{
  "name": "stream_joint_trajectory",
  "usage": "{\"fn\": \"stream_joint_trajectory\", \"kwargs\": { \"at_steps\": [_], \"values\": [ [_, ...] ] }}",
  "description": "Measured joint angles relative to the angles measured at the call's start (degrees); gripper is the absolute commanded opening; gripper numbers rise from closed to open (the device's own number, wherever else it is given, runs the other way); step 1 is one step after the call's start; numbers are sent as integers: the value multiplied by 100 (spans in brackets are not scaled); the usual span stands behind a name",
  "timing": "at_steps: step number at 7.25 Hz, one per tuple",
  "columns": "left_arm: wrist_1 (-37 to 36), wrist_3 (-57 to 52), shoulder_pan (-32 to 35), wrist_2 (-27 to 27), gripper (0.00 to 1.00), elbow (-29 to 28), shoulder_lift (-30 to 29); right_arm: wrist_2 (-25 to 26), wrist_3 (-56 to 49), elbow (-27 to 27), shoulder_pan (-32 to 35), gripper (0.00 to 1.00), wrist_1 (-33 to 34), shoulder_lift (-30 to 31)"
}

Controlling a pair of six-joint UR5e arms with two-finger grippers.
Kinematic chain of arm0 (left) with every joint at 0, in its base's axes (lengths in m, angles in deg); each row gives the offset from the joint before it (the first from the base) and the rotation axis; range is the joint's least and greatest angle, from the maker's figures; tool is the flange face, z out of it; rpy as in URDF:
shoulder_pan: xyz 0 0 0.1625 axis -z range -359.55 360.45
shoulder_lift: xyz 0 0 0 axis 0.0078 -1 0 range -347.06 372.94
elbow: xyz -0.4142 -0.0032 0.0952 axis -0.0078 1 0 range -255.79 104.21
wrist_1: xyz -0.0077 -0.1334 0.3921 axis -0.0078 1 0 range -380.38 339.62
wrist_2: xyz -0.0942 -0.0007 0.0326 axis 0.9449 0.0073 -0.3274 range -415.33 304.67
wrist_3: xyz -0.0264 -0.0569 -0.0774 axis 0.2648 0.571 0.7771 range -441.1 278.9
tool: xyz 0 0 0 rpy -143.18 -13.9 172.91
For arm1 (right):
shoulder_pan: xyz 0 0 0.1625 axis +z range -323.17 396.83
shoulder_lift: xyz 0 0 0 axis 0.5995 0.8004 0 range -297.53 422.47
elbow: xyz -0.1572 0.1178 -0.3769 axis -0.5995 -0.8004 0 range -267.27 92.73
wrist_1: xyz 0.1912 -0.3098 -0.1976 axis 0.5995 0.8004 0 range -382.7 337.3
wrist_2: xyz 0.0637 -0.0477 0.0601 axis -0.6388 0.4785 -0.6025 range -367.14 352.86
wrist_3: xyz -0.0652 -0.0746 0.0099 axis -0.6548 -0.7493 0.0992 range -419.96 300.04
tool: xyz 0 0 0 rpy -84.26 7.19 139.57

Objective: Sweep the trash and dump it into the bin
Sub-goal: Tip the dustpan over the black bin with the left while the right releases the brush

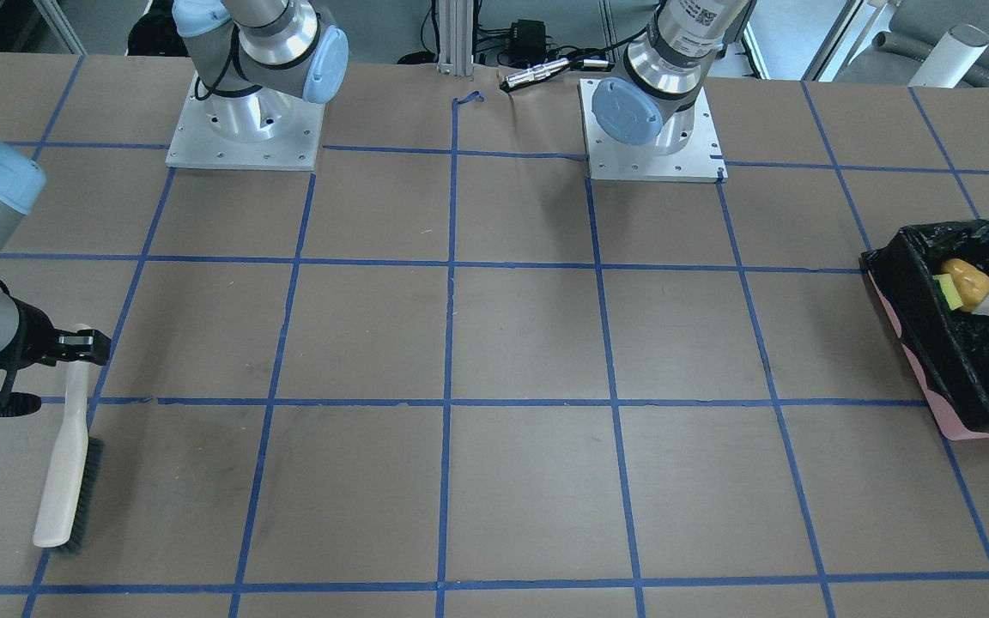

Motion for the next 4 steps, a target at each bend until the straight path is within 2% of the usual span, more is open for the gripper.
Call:
{"fn": "stream_joint_trajectory", "kwargs": {
  "at_steps": [2, 4],
  "values": [
    [2142, 269, 24, 271, 0, -1230, -237, -62, -4, -338, 19, 94, -136, 467],
    [3676, 1066, 244, 722, 0, -1954, -402, -228, 14, -783, 42, 97, -929, 1232]
  ]
}}
